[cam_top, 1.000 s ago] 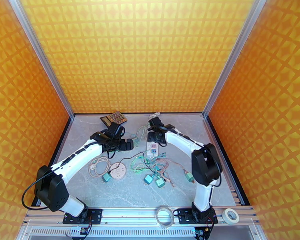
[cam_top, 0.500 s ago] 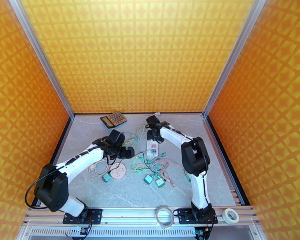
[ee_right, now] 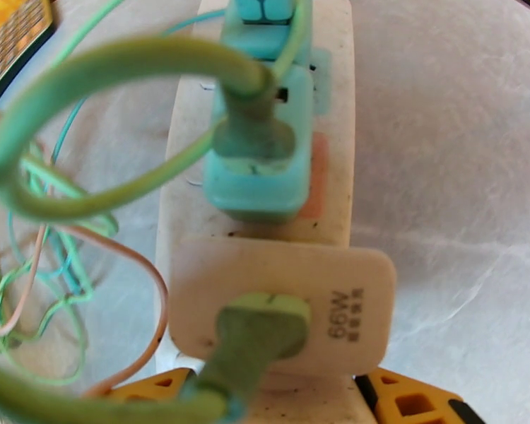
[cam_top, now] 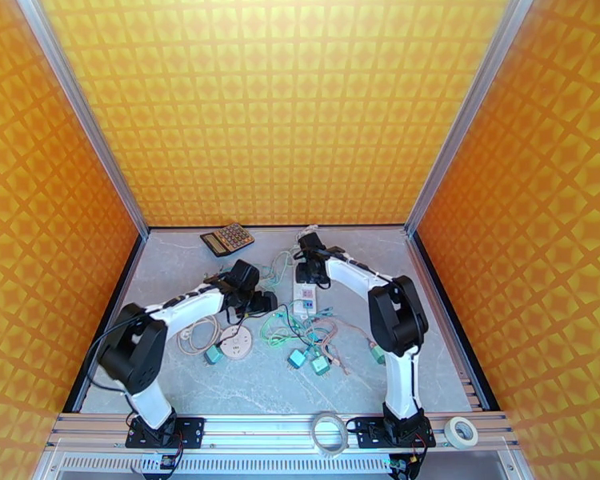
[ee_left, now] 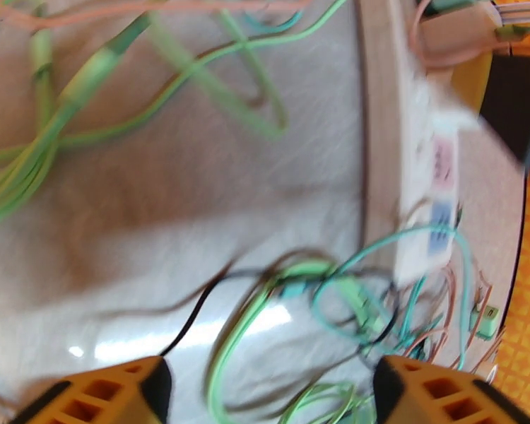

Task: Pull the plug off the socket

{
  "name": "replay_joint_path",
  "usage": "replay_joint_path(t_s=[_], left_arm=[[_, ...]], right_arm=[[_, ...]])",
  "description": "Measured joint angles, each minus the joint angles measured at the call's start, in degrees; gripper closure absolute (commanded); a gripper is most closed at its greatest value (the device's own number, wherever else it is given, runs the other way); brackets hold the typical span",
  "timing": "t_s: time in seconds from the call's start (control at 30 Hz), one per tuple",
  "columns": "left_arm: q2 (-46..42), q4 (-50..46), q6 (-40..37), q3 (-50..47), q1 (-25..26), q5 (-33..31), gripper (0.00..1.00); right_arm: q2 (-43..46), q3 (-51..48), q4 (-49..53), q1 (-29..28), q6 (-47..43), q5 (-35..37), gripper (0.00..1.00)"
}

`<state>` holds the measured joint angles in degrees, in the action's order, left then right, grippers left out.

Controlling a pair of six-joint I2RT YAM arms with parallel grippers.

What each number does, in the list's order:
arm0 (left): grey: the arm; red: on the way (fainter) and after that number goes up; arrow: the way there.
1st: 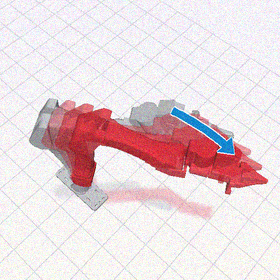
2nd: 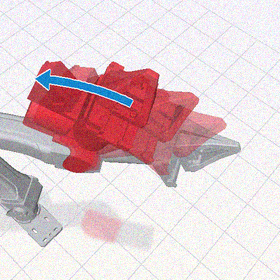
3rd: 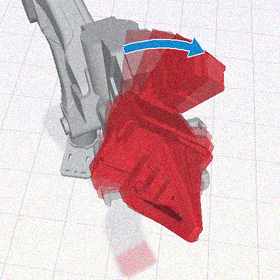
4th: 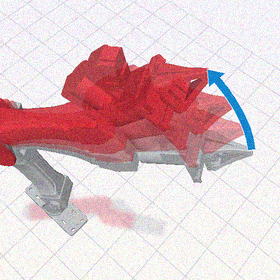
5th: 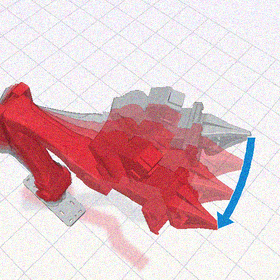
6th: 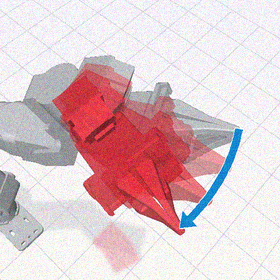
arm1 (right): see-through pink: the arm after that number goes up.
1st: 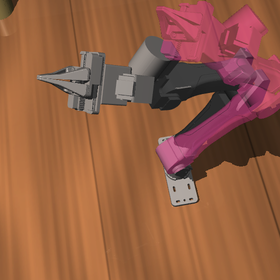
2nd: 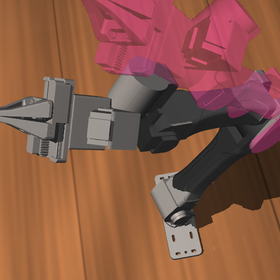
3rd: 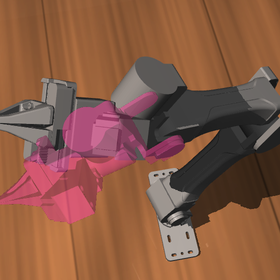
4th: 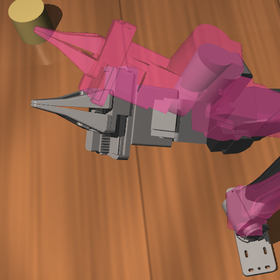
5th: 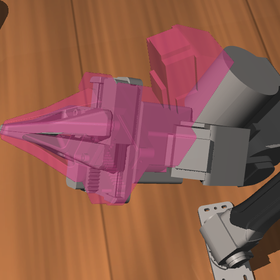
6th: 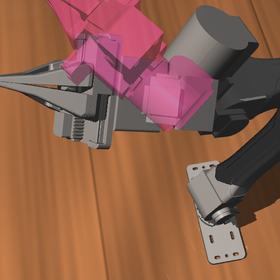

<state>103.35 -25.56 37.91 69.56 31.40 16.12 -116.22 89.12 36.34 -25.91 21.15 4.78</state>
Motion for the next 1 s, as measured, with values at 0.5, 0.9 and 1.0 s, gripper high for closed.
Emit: replay_joint_path(t_s=[0.5, 0.9, 1.0], left_arm=[[14.36, 5.01, 1.97, 13.22, 0.07, 3.04, 0.37], [20.41, 3.21, 1.95, 23.87, -0.98, 3.08, 0.38], [22.49, 3.06, 1.92, 26.36, -1.62, 3.17, 0.44]], right_arm=[[3.85, -4.44, 0.5, -2.01, -0.13, -3.61, 0.54], [-1.05, 5.07, 6.38, 0.35, -2.86, -1.66, 0.53], [-3.48, 7.87, 6.49, 0.81, -3.74, -1.55, 0.53]])
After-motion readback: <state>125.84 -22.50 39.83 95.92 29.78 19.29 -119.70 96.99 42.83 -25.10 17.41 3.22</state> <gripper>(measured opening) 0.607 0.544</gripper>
